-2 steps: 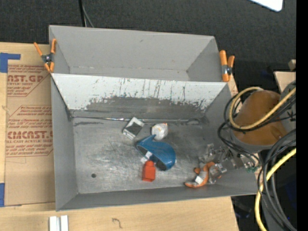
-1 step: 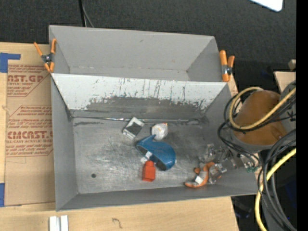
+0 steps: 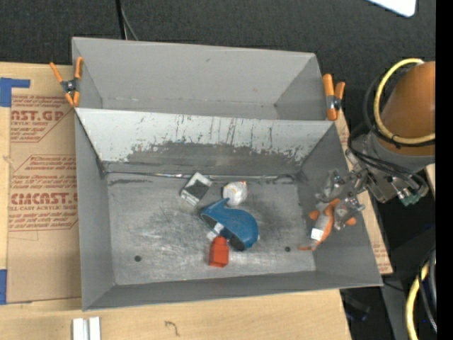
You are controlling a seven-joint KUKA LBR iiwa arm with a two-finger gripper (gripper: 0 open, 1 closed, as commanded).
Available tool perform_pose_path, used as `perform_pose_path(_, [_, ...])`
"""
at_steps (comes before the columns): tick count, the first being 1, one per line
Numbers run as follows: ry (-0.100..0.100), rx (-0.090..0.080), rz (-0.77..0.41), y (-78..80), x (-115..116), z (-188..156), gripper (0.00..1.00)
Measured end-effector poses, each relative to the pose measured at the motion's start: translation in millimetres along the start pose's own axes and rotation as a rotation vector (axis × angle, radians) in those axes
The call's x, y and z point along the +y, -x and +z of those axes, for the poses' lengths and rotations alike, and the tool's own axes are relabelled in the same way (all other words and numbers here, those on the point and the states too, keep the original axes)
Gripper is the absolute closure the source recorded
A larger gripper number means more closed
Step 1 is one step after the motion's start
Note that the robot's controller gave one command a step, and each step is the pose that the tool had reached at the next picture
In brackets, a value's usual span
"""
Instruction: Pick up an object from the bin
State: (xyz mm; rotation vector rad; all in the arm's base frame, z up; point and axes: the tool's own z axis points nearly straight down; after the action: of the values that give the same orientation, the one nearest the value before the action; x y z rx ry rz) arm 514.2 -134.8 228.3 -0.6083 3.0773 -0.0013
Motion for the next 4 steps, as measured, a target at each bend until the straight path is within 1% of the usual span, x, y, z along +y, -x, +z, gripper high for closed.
perform_pose_path(1, [0.002,0.002,0.001,-0.5,0.1,0.7,0.00])
perform_pose_path(2, [0.002,0.002,0.001,-0.6,0.0,0.7,0.00])
perform_pose_path(3, [-0.002,-0.003,0.008,-1.8,9.2,54.1,0.00])
perform_pose_path(4, [0.000,0.000,-0.009,4.8,34.7,122.1,0.00])
